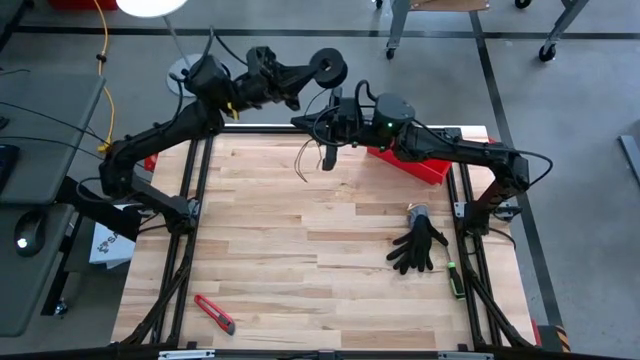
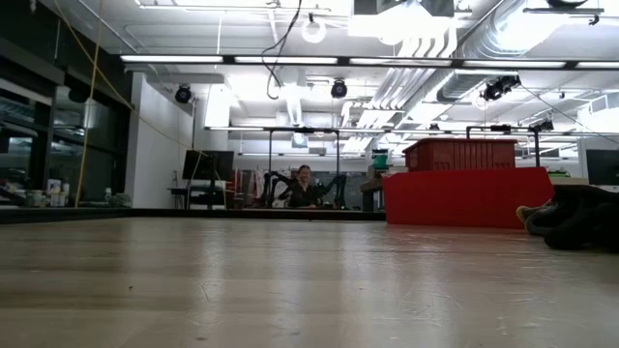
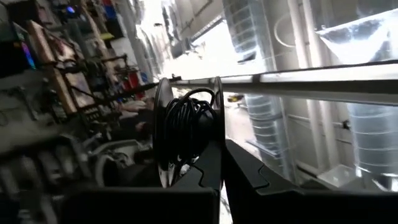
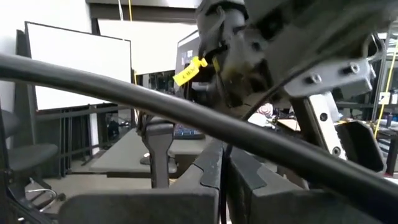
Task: Coil cords
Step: Coil the black wire on the spool
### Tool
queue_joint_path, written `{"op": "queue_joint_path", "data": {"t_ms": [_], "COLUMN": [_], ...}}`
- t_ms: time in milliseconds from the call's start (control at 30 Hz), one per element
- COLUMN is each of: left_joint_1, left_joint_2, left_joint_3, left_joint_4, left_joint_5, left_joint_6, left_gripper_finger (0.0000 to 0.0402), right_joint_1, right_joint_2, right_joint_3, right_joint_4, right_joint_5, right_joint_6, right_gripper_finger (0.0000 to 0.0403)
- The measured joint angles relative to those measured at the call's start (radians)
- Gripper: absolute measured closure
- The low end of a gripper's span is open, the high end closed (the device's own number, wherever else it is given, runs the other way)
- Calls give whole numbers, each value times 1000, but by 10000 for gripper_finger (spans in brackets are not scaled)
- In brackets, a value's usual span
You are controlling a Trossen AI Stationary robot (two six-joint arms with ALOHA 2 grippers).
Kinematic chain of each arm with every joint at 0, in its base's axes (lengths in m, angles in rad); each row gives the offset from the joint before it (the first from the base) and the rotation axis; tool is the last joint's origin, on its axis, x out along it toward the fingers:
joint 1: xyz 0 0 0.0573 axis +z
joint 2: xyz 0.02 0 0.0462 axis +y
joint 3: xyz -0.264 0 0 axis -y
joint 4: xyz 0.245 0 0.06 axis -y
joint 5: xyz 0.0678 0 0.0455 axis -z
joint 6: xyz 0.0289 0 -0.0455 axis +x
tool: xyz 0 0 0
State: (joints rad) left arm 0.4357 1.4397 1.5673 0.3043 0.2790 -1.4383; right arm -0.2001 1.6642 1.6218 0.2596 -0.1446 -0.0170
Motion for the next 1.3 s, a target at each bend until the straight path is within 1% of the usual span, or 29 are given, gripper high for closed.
{"op": "queue_joint_path", "data": {"t_ms": [100,233,400,533,633,733,800,867,1000,1100,1300], "left_joint_1": [-12,-43,-76,-92,-93,-88,-89,-91,-96,-104,-104], "left_joint_2": [4,4,4,4,0,0,0,0,0,0,0], "left_joint_3": [0,0,0,0,0,0,0,0,0,0,0], "left_joint_4": [19,14,11,-5,-12,-12,-13,-5,-1,-3,-26], "left_joint_5": [30,36,53,74,71,94,117,173,278,299,398], "left_joint_6": [-24,-48,-67,-50,-32,-33,-47,-52,-52,-49,-24], "left_gripper_finger": [401,401,401,401,401,401,401,401,401,401,401], "right_joint_1": [-10,-21,-39,-55,-56,-56,-57,-65,-81,-89,-107], "right_joint_2": [0,0,-1,0,-3,-4,-3,-4,-3,-4,-4], "right_joint_3": [0,0,0,0,0,0,0,0,0,0,0], "right_joint_4": [9,6,22,42,61,67,81,95,128,140,148], "right_joint_5": [-25,-49,-131,-228,-227,-227,-228,-236,-285,-289,-325], "right_joint_6": [-6,-6,-8,1,14,17,17,17,44,44,70], "right_gripper_finger": [403,403,403,403,403,403,403,403,403,403,403]}}
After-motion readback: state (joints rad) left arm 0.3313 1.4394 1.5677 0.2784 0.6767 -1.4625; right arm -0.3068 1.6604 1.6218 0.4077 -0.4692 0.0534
